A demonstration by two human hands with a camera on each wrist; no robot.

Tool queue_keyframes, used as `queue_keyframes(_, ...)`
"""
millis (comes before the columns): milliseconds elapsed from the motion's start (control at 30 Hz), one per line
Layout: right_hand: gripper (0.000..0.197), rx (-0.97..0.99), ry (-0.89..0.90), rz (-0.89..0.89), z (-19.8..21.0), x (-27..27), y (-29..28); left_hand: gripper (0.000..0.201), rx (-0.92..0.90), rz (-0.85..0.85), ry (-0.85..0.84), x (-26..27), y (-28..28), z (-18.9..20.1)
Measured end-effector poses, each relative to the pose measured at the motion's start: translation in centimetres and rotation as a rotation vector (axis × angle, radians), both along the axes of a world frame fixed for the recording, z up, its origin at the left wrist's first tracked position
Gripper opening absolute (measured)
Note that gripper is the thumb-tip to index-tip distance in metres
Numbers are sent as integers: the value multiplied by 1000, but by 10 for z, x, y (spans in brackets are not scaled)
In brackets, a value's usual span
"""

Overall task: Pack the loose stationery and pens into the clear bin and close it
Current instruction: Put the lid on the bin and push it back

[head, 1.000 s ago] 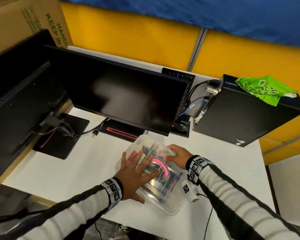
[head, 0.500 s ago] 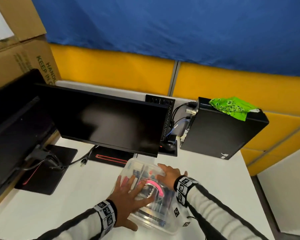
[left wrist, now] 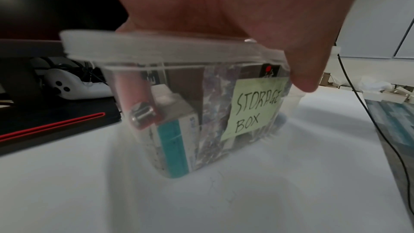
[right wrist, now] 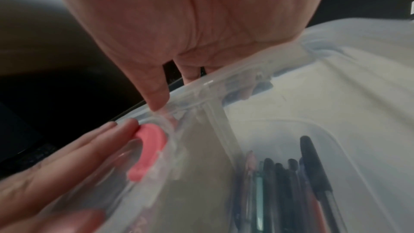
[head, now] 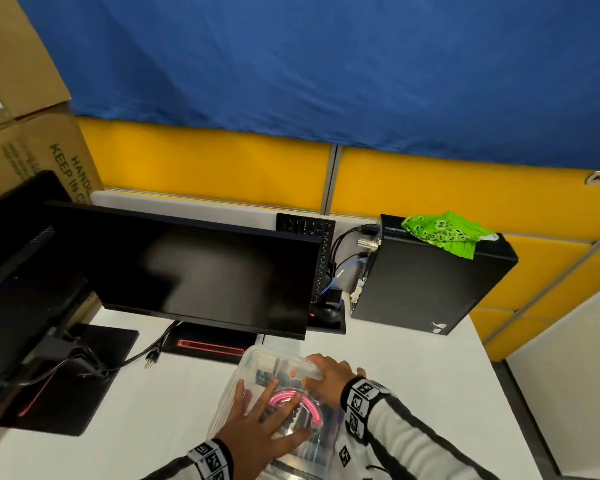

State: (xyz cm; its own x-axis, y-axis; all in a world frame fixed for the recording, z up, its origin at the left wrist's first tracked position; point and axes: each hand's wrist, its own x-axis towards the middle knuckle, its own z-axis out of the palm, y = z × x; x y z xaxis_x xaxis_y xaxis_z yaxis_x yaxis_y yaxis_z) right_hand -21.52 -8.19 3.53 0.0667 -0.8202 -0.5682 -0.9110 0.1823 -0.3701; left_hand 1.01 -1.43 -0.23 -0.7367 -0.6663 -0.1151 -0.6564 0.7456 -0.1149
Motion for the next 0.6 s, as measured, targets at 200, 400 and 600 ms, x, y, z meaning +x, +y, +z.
queue_keyframes(200,45,-12,5,-16,-7,1,-3,48,-123,-22,118,-9,11,-5)
queue_keyframes(400,43,-49,42,-6,-11,4,-4,50,20,31,154,-15,13,-1)
queue_keyframes(600,63,-75,74,3,-8,2,6,53,33,58,107,-16,11,5)
